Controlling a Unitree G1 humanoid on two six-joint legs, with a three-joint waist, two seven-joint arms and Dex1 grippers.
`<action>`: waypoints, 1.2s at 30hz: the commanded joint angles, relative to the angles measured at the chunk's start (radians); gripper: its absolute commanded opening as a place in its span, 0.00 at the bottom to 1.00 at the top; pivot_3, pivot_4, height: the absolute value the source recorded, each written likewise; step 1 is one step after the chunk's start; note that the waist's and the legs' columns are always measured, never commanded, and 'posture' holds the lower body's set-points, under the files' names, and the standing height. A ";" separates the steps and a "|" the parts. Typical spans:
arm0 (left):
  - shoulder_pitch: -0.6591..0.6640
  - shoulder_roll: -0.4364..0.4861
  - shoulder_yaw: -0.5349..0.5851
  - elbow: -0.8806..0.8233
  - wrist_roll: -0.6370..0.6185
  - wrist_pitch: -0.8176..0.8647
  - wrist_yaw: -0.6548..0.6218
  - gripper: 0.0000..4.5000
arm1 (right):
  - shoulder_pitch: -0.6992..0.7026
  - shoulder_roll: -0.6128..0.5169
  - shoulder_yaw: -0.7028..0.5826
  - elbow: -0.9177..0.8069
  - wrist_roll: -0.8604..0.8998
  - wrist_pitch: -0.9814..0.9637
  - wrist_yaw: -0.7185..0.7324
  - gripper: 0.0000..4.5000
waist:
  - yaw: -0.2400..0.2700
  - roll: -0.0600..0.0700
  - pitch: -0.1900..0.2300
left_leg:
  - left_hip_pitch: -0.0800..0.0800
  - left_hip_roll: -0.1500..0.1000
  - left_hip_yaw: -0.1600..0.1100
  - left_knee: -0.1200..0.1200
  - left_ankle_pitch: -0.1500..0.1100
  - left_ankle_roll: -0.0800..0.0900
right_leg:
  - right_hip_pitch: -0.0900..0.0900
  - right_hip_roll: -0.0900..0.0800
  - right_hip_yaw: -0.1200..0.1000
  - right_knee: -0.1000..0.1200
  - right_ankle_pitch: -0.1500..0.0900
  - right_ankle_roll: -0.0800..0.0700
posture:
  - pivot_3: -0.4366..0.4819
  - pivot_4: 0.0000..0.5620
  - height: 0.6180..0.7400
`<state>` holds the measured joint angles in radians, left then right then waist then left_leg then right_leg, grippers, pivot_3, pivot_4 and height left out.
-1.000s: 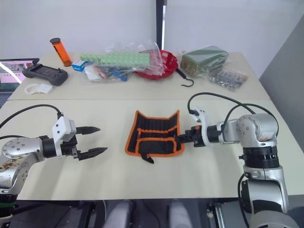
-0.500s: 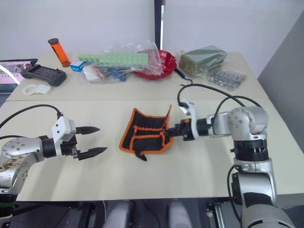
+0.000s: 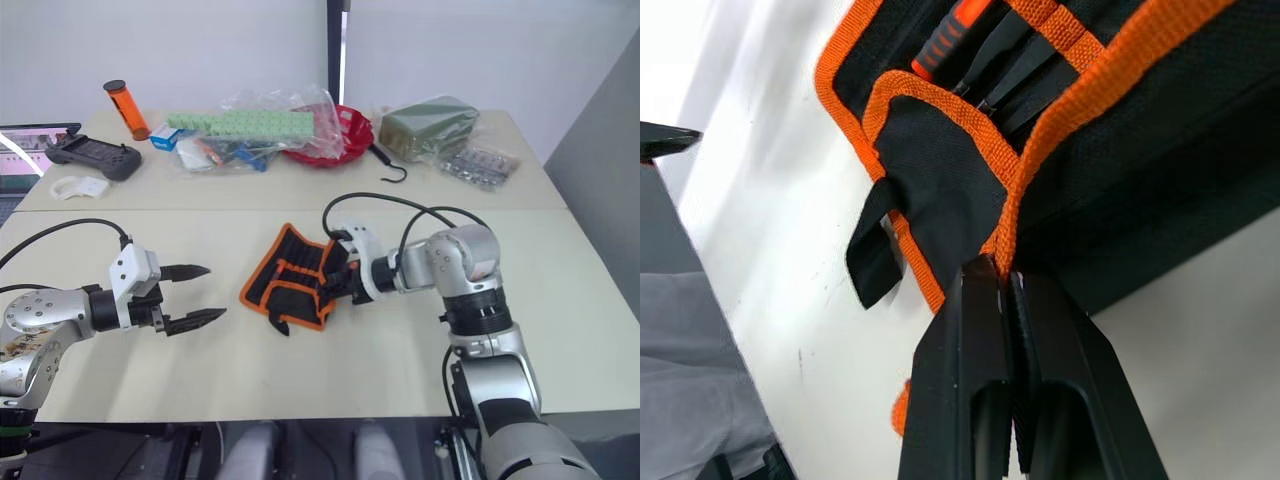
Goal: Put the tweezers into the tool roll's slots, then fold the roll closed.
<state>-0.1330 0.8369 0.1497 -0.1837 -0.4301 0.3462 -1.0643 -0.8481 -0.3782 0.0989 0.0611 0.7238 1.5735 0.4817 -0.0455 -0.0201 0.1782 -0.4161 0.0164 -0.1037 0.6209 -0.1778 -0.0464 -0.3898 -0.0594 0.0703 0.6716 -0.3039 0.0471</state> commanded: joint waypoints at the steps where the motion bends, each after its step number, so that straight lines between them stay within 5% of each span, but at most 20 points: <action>1: -0.002 0.000 0.010 -0.030 -0.004 -0.006 0.008 1.00 | -0.018 0.006 0.027 0.018 -0.029 -0.030 0.017 0.01 | 0.001 0.000 0.000 | 0.000 0.000 0.000 0.000 0.000 0.000 | 0.000 0.000 0.000 0.000 0.000 0.000 | 0.48 0.27 1.00; 4: -0.003 -0.002 0.007 -0.031 -0.004 -0.006 0.011 1.00 | -0.016 0.021 0.027 0.040 -0.044 -0.052 0.028 0.01 | 0.000 0.000 0.000 | 0.000 0.000 0.000 0.000 0.000 0.000 | 0.000 0.000 0.000 0.000 0.000 0.000 | 0.48 0.27 1.00; 18: -0.021 -0.005 -0.014 -0.029 -0.006 -0.004 0.003 1.00 | 0.061 0.050 -0.063 -0.041 -0.001 -0.046 0.086 0.99 | 0.001 0.000 0.000 | 0.000 0.000 0.000 0.000 0.000 0.000 | 0.000 0.000 0.000 0.001 0.000 0.000 | 0.48 0.27 1.00; 26: -0.074 -0.007 -0.037 -0.001 -0.009 0.000 -0.017 1.00 | 0.164 0.048 -0.098 -0.137 -0.006 -0.185 0.099 0.99 | 0.000 0.000 0.000 | 0.000 0.000 0.000 0.000 0.000 0.000 | 0.000 0.000 0.000 0.001 0.000 0.000 | 0.48 0.27 1.00; 30: -0.095 -0.009 -0.044 0.011 -0.014 0.004 -0.024 1.00 | 0.259 0.022 -0.060 -0.234 -0.085 -0.479 0.167 0.99 | 0.001 0.000 0.000 | 0.000 0.000 0.000 0.000 0.000 0.000 | 0.000 0.000 0.000 0.001 0.000 0.000 | 0.48 0.27 1.00; 36: -0.115 -0.019 -0.031 -0.002 -0.067 0.056 -0.036 1.00 | 0.333 -0.073 -0.004 -0.261 -0.147 -0.755 0.370 0.58 | 0.000 0.000 0.000 | 0.000 0.000 0.000 0.000 0.000 0.000 | 0.000 0.000 0.000 0.000 0.000 0.000 | 0.48 0.27 1.00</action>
<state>-0.2358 0.8165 0.0935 -0.1611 -0.4679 0.3874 -1.0919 -0.5144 -0.4372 0.0970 -0.1794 0.5865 0.8864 0.7995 -0.0451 -0.0202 0.1783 -0.4158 0.0167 -0.1039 0.6212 -0.1778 -0.0464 -0.3894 -0.0592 0.0698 0.6716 -0.3040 0.0474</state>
